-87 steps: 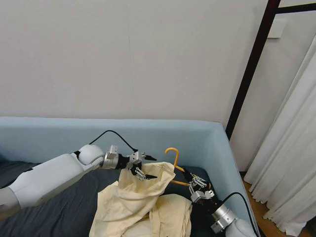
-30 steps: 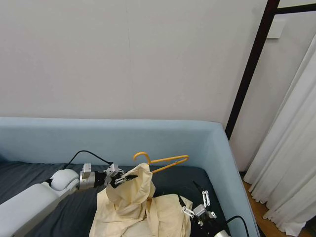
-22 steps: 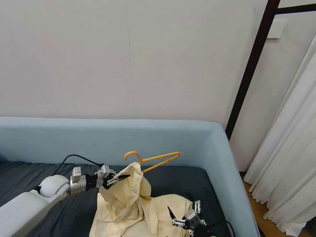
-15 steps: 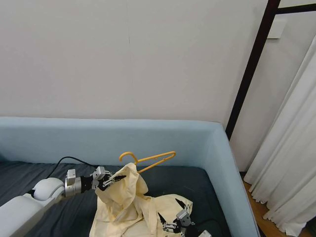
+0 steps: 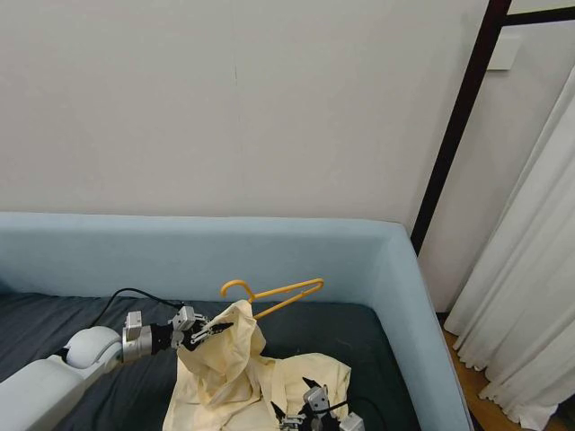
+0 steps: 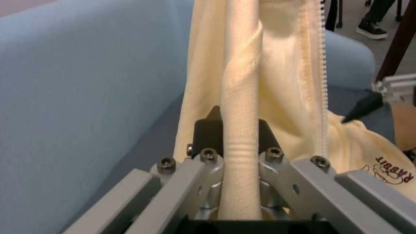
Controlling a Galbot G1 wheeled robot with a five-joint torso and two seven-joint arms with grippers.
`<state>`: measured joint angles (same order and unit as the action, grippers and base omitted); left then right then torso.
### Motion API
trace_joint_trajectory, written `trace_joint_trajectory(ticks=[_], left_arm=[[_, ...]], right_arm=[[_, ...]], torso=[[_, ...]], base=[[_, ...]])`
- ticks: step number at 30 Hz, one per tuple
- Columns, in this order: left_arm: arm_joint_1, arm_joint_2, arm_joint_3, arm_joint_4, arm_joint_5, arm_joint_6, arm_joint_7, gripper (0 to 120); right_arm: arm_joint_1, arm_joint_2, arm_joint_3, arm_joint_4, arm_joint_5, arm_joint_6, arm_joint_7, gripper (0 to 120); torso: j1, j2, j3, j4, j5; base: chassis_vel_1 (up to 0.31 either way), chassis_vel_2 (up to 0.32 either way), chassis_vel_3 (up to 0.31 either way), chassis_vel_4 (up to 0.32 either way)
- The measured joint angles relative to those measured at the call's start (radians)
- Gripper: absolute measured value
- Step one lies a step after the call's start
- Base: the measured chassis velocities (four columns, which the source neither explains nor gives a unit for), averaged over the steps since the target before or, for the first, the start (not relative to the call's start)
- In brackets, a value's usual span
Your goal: Pick up the clothes from the sofa and hang them on the clothes hanger.
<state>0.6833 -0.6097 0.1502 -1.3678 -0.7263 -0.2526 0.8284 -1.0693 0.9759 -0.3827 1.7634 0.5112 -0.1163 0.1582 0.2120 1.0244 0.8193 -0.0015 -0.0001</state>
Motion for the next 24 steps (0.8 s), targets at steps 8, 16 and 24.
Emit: trace_joint_trajectory(ticks=[8,16,24], left_arm=[[-0.004,-0.017,0.008,0.001,0.003,0.0,0.0,1],[-0.004,-0.016,0.006,-0.004,0.002,0.0,0.002,1],[-0.006,-0.005,0.004,-0.016,-0.002,0.001,0.004,1]], right_arm=[[0.053,0.029,-0.128,-0.026,0.075,-0.098,0.062,100],[0.06,0.07,-0.13,-0.102,0.101,-0.119,0.094,95],[0.053,0.094,-0.13,-0.141,0.114,-0.127,0.112,86]], torso=[[0.0,0.0,0.0,0.0001,-0.0001],[0.0,0.0,0.0,0.0,0.0],[0.0,0.0,0.0,0.0,0.0]], base=[[0.0,0.0,0.0,0.0],[0.0,0.0,0.0,0.0],[0.0,0.0,0.0,0.0]])
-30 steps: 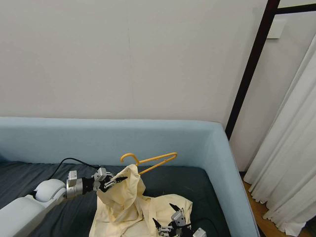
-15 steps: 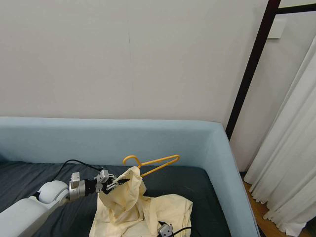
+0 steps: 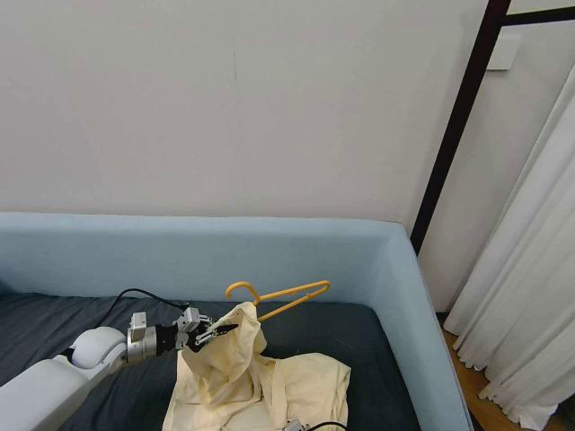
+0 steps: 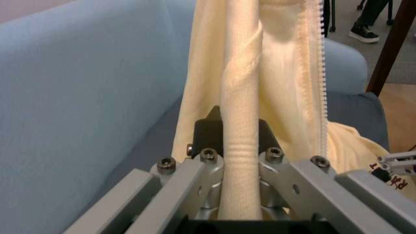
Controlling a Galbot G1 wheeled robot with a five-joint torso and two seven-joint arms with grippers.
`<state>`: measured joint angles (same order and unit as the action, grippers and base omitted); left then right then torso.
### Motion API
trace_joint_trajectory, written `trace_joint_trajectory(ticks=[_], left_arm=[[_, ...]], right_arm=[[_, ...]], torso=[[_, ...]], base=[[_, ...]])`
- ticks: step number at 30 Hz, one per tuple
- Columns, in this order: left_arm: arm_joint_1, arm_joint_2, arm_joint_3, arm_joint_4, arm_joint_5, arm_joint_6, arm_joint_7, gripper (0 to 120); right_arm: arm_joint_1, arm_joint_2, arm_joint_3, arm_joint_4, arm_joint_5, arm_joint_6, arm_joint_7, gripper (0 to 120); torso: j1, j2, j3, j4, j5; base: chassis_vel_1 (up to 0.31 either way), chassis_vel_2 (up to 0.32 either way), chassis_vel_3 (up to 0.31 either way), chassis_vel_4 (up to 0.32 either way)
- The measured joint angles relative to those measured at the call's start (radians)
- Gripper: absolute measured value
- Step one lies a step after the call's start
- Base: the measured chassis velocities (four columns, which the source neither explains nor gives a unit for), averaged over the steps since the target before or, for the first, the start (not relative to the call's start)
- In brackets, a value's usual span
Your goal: Pick up the clothes from the sofa and hang them on the clothes hanger.
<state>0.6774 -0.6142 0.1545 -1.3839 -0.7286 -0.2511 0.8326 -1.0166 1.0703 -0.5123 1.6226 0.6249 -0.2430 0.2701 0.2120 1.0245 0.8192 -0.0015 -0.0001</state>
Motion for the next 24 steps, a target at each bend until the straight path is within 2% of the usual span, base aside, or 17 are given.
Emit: trace_joint_trajectory(ticks=[1,4,6,10,11,15,17,24], left_arm=[[0.0,0.0,0.0,0.0,0.0,0.0,0.0,1],[0.0,-0.002,-0.001,0.004,0.0,0.0,0.001,1],[0.002,-0.003,-0.002,0.004,0.001,0.0,0.001,1],[0.009,-0.01,-0.004,0.0,0.002,0.001,0.011,1],[0.009,-0.01,-0.004,0.0,0.002,0.001,0.011,1],[0.005,-0.014,-0.004,0.002,0.004,0.001,0.019,1],[0.002,-0.016,-0.003,0.005,0.004,0.001,0.019,1],[-0.011,-0.034,0.008,0.023,0.004,0.001,0.02,1]], right_arm=[[0.0,0.0,0.0,0.0,0.0,0.0,0.0,86],[-0.007,0.01,-0.002,-0.013,-0.001,0.0,0.007,72],[-0.006,0.011,-0.002,-0.016,-0.001,0.0,0.01,68],[-0.001,0.016,0.008,-0.039,-0.004,0.0,0.021,50],[-0.001,0.016,0.008,-0.039,-0.004,0.0,0.021,50],[-0.008,0.004,0.022,-0.023,-0.014,0.003,0.02,34],[-0.011,0.0,0.023,-0.013,-0.015,0.004,0.019,36],[-0.018,0.007,0.03,-0.019,-0.009,0.005,0.04,65]], torso=[[0.0,0.0,0.0,0.0,0.0],[0.0,0.0,0.0,0.0,0.0],[0.0,0.0,0.0,0.0,0.0],[0.0,0.0,0.0,0.0,0.0],[0.0,0.0,0.0,0.0,0.0],[0.0,0.0,0.0,0.0,0.0001],[0.0,0.0,0.0,0.0,0.0001],[0.0,0.0,0.0,-0.0001,0.0001]], base=[[0.0,0.0,0.0,0.0],[0.0,0.0,0.0,0.0],[0.0,0.0,0.0,0.0],[0.0,0.0,0.0,0.0],[0.0,0.0,0.0,0.0],[0.0,0.0,0.0,0.0],[0.0,0.0,0.0,0.0],[0.0,0.0,0.0,0.0]])
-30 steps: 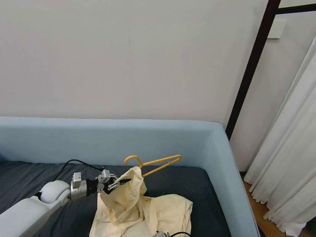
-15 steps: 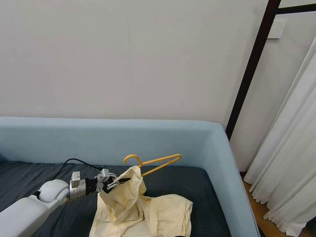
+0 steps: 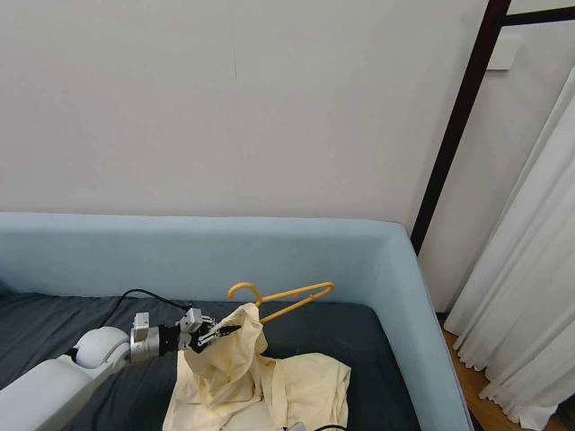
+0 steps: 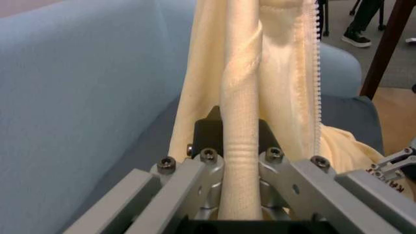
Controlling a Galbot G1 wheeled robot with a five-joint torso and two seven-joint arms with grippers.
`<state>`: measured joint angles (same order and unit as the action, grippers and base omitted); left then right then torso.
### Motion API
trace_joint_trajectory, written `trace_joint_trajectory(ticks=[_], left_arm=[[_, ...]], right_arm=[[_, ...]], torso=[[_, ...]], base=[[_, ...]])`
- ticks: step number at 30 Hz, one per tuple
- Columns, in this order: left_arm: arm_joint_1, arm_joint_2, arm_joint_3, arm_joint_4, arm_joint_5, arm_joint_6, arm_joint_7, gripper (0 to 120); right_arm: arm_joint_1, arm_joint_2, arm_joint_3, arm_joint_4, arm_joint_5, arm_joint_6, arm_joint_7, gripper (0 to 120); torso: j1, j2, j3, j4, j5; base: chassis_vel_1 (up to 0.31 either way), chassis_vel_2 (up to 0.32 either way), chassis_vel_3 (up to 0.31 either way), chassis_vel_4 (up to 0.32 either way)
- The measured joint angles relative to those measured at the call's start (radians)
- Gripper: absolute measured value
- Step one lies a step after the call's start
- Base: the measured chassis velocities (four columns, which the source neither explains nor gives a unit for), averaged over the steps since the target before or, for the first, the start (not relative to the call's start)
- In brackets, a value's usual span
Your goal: Pick up the clothes from the sofa and hang them on the clothes hanger.
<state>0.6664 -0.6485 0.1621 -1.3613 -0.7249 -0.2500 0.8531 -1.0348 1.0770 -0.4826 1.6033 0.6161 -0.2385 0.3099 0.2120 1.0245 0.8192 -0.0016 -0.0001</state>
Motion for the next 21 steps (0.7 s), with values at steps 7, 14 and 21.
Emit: trace_joint_trajectory(ticks=[7,14,21], left_arm=[[-0.001,0.0,0.004,0.001,0.0,0.0,0.001,1],[-0.001,-0.002,0.005,0.007,0.001,-0.001,0.001,1],[0.001,-0.007,0.001,0.012,0.002,-0.003,0.001,1]], right_arm=[[0.005,0.026,0.006,-0.046,0.029,-0.002,0.008,88],[-0.001,0.043,-0.001,-0.048,0.049,-0.003,0.017,66],[-0.016,0.04,0.0,-0.048,0.03,0.018,0.01,44]], torso=[[0.0,0.0,0.0,0.0001,0.0],[0.0,0.0,0.0,0.0002,0.0],[0.0,0.0,0.0,0.0,0.0]], base=[[0.0,0.0,0.0,0.0],[0.0,0.0,0.0,0.0],[0.0,0.0,0.0,0.0]])
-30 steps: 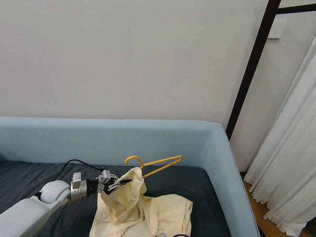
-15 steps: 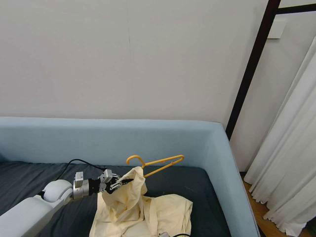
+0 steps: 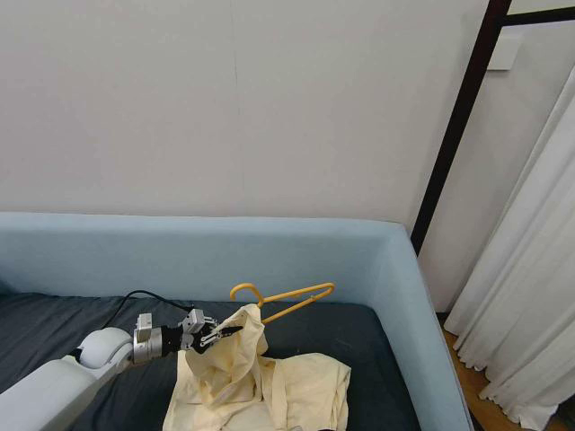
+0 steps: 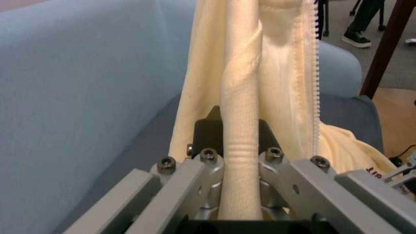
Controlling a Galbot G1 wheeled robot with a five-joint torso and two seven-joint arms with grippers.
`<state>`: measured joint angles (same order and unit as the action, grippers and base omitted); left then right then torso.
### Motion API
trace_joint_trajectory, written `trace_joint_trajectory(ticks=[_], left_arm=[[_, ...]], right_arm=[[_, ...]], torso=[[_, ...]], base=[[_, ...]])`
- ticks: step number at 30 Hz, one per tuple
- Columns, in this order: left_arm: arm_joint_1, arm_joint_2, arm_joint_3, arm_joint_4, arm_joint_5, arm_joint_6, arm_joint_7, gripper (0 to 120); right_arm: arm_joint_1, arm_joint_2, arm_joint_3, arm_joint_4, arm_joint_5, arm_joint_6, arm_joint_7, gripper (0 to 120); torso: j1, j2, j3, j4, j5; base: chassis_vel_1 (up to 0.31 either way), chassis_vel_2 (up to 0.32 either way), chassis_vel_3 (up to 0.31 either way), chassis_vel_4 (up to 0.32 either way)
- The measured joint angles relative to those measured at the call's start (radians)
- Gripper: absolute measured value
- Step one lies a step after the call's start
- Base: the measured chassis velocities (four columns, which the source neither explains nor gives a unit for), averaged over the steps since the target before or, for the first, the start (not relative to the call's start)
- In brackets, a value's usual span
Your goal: Pick up the clothes from the sofa and hang them on the clothes hanger.
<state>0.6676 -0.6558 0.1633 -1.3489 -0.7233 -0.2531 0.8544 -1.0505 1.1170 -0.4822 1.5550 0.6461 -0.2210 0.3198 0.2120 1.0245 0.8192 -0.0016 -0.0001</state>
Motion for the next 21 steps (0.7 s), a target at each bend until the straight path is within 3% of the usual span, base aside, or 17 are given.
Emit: trace_joint_trajectory(ticks=[11,21], left_arm=[[0.01,-0.002,0.003,-0.007,0.002,-0.003,0.002,1],[-0.003,0.005,0.016,-0.004,0.002,-0.008,0.007,1]], right_arm=[[0.001,0.008,0.015,-0.022,0.007,0.005,0.006,1],[-0.023,-0.006,0.059,0.011,0.025,0.03,0.003,0]], torso=[[0.0,0.0,0.0,0.0001,0.0],[0.0,0.0,0.0,-0.0001,0.0001]], base=[[0.0,0.0,0.0,0.0],[0.0,0.0,0.0,0.0]])
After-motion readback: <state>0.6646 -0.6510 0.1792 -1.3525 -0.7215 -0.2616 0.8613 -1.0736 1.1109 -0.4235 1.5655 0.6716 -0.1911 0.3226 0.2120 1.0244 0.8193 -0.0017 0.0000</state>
